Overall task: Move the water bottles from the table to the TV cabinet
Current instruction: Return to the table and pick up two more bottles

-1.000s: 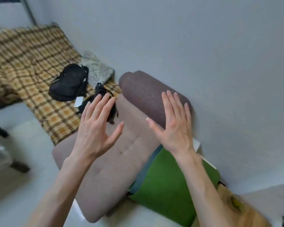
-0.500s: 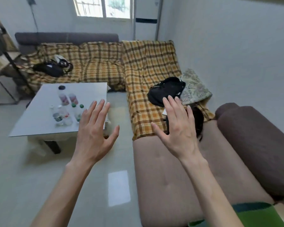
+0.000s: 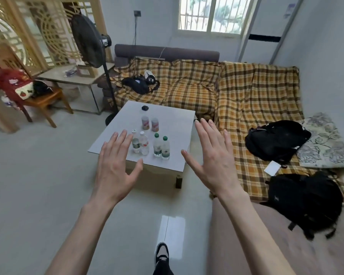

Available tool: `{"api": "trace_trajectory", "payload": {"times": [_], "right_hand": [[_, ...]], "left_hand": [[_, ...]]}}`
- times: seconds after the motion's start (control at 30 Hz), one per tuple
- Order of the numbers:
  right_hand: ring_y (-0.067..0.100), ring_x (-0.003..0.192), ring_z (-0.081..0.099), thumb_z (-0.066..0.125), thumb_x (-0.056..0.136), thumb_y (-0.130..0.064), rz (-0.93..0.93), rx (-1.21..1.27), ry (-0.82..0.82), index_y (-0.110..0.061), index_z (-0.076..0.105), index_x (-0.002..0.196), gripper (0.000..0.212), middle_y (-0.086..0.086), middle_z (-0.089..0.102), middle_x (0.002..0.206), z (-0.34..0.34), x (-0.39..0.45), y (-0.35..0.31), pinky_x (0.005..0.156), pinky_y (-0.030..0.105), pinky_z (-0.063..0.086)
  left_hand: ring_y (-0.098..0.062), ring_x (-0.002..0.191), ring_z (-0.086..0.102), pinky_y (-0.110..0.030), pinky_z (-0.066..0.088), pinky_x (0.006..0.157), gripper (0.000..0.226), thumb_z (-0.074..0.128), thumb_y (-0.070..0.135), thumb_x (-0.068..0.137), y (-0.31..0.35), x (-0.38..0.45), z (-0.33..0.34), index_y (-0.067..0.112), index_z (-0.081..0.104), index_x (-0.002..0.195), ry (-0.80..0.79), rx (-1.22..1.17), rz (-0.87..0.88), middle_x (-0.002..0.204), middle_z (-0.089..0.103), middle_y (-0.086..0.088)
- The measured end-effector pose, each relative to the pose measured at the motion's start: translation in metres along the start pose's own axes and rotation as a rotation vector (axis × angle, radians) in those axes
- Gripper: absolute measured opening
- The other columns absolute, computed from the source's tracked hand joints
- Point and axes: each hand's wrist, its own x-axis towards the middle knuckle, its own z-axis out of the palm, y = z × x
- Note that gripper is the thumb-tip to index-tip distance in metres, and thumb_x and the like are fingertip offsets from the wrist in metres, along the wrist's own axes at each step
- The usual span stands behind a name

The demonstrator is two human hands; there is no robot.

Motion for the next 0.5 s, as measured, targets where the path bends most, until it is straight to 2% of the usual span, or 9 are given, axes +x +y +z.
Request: {"api": "trace_trajectory", "payload": {"times": [0.17, 0.3, 0.43, 0.5], "right_hand": [[0.017, 0.156, 0.02, 0.049, 0.1, -0.059, -0.031, 0.077, -0.044, -0.017, 0.025, 0.161, 0.077, 0.001, 0.03, 0.166, 0.059, 0.073, -0.006, 0.127, 0.049, 0.014], [0.017, 0.156, 0.02, 0.045, 0.1, -0.06, -0.028, 0.111, -0.142, -0.018, 0.023, 0.161, 0.077, 0.0, 0.029, 0.167, 0.104, 0.123, -0.008, 0.128, 0.047, 0.011], [0.019, 0.155, 0.025, 0.047, 0.1, -0.058, -0.047, 0.174, -0.165, -0.017, 0.028, 0.16, 0.076, 0.001, 0.033, 0.165, 0.157, 0.164, -0.011, 0.126, 0.05, 0.017], [0.02, 0.155, 0.026, 0.05, 0.1, -0.057, -0.06, 0.174, -0.203, -0.017, 0.028, 0.16, 0.076, 0.001, 0.034, 0.165, 0.182, 0.181, -0.015, 0.126, 0.05, 0.017]], "left_hand": [[-0.017, 0.161, 0.018, -0.024, -0.001, 0.129, 0.074, 0.046, 0.054, 0.097, -0.044, 0.064, 0.021, 0.021, 0.031, 0.162, -0.02, 0.047, -0.082, 0.17, 0.03, 0.001], [-0.016, 0.161, 0.018, -0.037, 0.013, 0.132, 0.074, 0.045, 0.055, 0.098, -0.08, 0.111, 0.041, 0.021, 0.031, 0.162, -0.072, 0.08, -0.111, 0.17, 0.031, 0.002], [-0.014, 0.161, 0.017, -0.032, 0.008, 0.131, 0.072, 0.051, 0.052, 0.098, -0.114, 0.158, 0.069, 0.021, 0.032, 0.161, -0.1, 0.111, -0.118, 0.17, 0.031, 0.003], [-0.017, 0.16, 0.02, -0.037, 0.014, 0.132, 0.071, 0.056, 0.047, 0.099, -0.129, 0.178, 0.081, 0.018, 0.035, 0.161, -0.121, 0.117, -0.124, 0.169, 0.033, 0.0]]}}
